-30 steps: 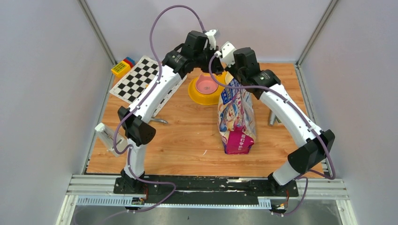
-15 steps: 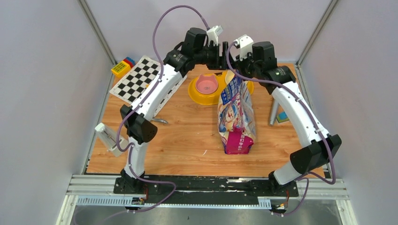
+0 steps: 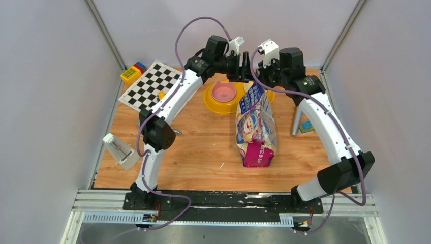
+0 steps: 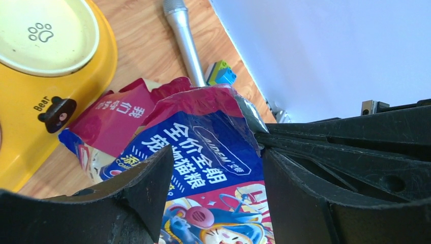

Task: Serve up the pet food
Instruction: Open the pet food bag at the center of the board.

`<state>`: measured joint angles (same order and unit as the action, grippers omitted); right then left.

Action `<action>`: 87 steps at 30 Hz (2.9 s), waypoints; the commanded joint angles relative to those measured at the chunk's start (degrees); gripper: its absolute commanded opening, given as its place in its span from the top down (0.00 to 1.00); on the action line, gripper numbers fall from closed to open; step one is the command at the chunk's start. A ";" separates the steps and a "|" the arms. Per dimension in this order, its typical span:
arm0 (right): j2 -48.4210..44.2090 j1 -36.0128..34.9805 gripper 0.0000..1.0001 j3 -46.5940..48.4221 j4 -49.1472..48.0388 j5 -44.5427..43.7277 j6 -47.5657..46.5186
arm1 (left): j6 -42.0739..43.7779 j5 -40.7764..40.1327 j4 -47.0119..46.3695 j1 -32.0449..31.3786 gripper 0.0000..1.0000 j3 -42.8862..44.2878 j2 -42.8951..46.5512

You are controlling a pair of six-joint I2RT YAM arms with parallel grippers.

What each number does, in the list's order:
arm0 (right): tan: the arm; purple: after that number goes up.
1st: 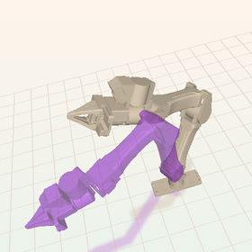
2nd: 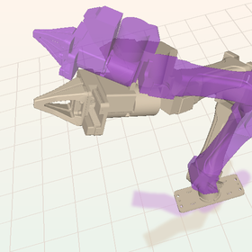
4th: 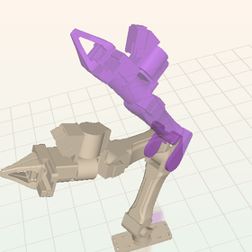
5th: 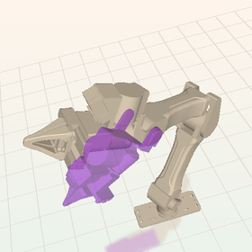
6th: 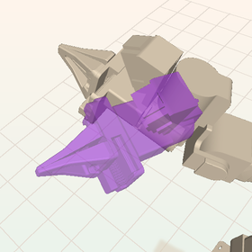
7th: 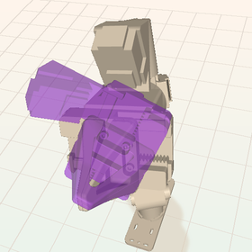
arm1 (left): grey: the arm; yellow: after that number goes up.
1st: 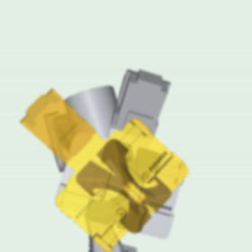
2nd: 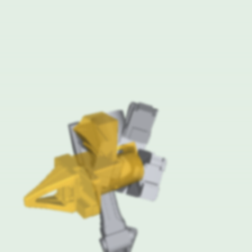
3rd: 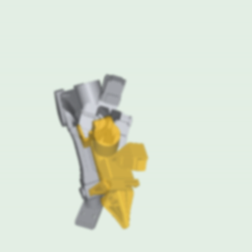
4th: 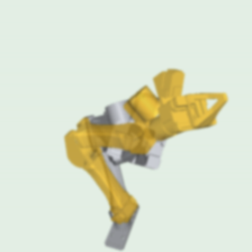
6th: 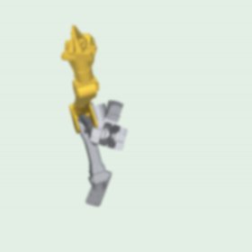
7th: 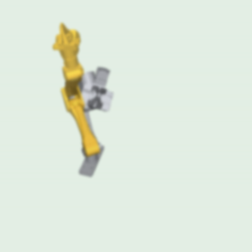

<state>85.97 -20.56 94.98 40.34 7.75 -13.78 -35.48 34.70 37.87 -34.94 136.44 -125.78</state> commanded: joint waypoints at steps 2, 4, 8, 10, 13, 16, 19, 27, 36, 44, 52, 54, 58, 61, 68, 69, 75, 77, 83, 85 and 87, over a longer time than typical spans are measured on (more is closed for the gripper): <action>-5.18 -1.87 1.00 -1.73 4.38 14.53 0.69 | -1.06 -0.23 -4.20 0.09 0.28 0.07 3.13; -5.66 -1.87 1.00 -2.30 5.16 17.57 0.95 | -1.34 1.03 -4.72 0.66 0.27 -0.79 5.43; -6.00 -1.94 1.00 -3.88 6.05 23.41 1.79 | -0.91 1.66 -4.96 1.76 0.26 -2.03 9.02; -6.36 -1.94 1.00 -4.98 6.14 25.00 1.83 | -0.83 1.64 -4.98 2.18 0.25 -3.14 10.49; -6.89 -1.96 1.00 -6.01 5.91 26.34 1.81 | -0.60 1.42 -5.08 2.44 0.25 -4.62 11.88; -7.29 -2.13 1.00 -6.73 5.51 26.90 2.02 | -0.49 0.10 -4.94 2.42 0.25 -5.84 12.17; -7.59 -2.49 1.00 -7.11 4.58 23.28 2.18 | 0.20 -1.20 -4.42 2.42 0.26 -6.09 11.52; -7.95 -5.51 1.00 -8.09 -1.12 -1.13 -0.26 | 1.67 -1.66 -4.21 2.42 0.40 -9.60 10.85; -6.86 -6.96 1.00 -6.03 -3.46 -12.08 -2.60 | 0.93 -0.13 -5.30 2.42 0.37 -8.07 9.70; -7.32 -8.93 1.00 -6.76 -3.77 -14.59 -4.88 | -0.96 1.80 -6.82 2.40 0.35 -8.08 8.43; -7.31 -10.50 1.00 -6.85 -3.76 -15.62 -5.73 | -0.30 -1.03 -4.34 0.93 0.34 -6.27 7.32; -7.31 -10.70 1.00 -6.87 -3.72 -15.72 -5.81 | 0.02 -1.85 -3.82 0.71 0.36 -6.15 7.28; -7.23 -10.90 1.00 -7.04 -3.76 -16.05 -6.11 | 0.27 -3.12 -2.98 0.50 0.49 -6.18 7.54; -7.05 -11.15 1.00 -7.24 -4.05 -16.90 -6.39 | 0.27 -3.17 -2.96 0.45 0.61 -6.78 7.98; -7.11 -11.70 1.00 -7.03 -4.81 -19.42 -7.29 | 1.04 -4.71 -1.85 0.17 0.70 -8.69 9.05; -7.18 -11.72 1.00 -7.00 -4.88 -19.67 -7.35 | 1.27 -4.94 -1.64 0.21 0.73 -8.84 9.19; -7.30 -11.81 1.00 -7.63 -6.68 -23.67 -7.84 | 1.98 -6.44 -0.63 0.13 0.90 -10.06 10.23; -7.31 -11.80 1.00 -7.77 -7.02 -24.31 -7.79 | 1.91 -6.53 -0.61 0.14 0.94 -10.52 10.71; -7.31 -11.75 1.00 -7.86 -7.44 -25.56 -7.36 | 2.10 -6.80 -0.32 0.15 1.00 -11.40 11.77; -7.31 -11.64 1.00 -7.87 -7.71 -26.39 -7.31 | 2.42 -7.52 0.14 0.16 1.00 -11.45 12.12; -7.31 -11.36 1.00 -7.60 -7.84 -27.05 -7.04 | 2.81 -8.55 0.91 0.16 1.00 -11.38 12.44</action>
<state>79.94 -32.93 86.30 35.68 -12.36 -20.21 -35.48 29.69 34.37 -35.00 126.10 -116.33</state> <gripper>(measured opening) 0.009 0.007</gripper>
